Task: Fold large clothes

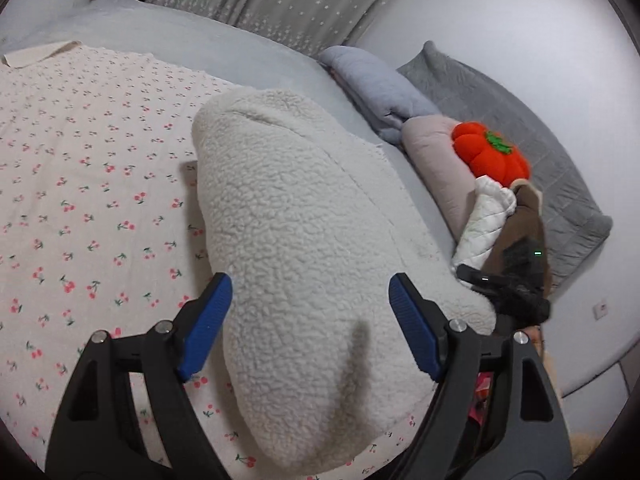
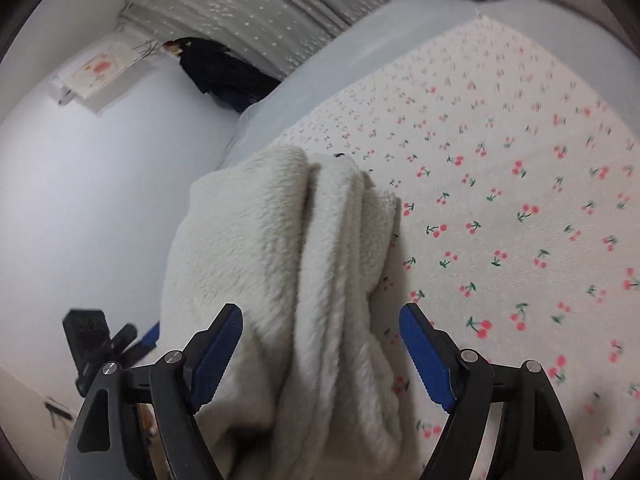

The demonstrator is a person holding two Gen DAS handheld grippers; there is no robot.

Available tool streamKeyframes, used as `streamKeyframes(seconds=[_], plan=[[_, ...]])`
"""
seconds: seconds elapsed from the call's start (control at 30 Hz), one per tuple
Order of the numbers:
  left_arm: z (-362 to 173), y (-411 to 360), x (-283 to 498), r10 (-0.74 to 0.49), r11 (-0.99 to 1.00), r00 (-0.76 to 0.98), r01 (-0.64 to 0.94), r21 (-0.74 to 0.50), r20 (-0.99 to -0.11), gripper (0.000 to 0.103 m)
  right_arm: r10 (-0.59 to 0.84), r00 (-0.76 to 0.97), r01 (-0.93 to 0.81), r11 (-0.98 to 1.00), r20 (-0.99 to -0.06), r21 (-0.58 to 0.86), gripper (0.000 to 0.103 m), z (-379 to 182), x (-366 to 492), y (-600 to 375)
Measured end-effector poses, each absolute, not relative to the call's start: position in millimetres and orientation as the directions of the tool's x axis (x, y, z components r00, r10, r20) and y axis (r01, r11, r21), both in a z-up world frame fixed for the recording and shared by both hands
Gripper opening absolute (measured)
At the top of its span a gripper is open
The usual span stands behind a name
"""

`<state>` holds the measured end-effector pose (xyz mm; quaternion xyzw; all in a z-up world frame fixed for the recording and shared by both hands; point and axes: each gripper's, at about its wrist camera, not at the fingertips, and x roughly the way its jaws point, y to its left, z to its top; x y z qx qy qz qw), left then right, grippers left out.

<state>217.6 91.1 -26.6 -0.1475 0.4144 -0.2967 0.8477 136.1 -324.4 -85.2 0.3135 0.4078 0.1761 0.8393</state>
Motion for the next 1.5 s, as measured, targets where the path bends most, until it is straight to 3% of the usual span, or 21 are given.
streamKeyframes(seconds=[0.13, 0.33, 0.5, 0.63, 0.87, 1.1, 1.5], plan=[[-19, 94, 191, -0.576, 0.818, 0.536, 0.373, -0.439, -0.617, 0.083, 0.529, 0.65, -0.084, 0.764, -0.546, 0.639, 0.082, -63, 99, -316], [-14, 69, 152, -0.402, 0.912, 0.605, 0.336, -0.237, -0.687, 0.091, 0.373, 0.738, -0.105, 0.887, -0.563, 0.449, 0.083, -22, 51, -270], [-14, 61, 127, -0.285, 0.955, 0.644, 0.258, -0.15, -0.71, 0.101, 0.272, 0.77, -0.071, 0.936, -0.577, 0.346, 0.084, -7, 30, -241], [-12, 57, 108, -0.207, 0.973, 0.667, 0.218, -0.078, -0.715, 0.102, 0.171, 0.78, -0.014, 0.966, -0.602, 0.256, 0.087, -6, 17, -227], [-17, 64, 88, -0.122, 0.991, 0.65, 0.121, -0.057, -0.75, 0.102, 0.005, 0.777, 0.073, 0.992, -0.629, 0.099, 0.099, -6, -9, -204], [-17, 67, 73, -0.078, 0.996, 0.653, 0.078, -0.035, -0.753, 0.102, -0.141, 0.74, 0.143, 0.988, -0.657, -0.051, 0.102, -8, -18, -188], [-23, 62, 60, -0.061, 0.996, 0.64, 0.087, -0.007, -0.766, 0.102, -0.15, 0.682, 0.123, 0.988, -0.716, -0.09, 0.102, -21, -20, -174]])
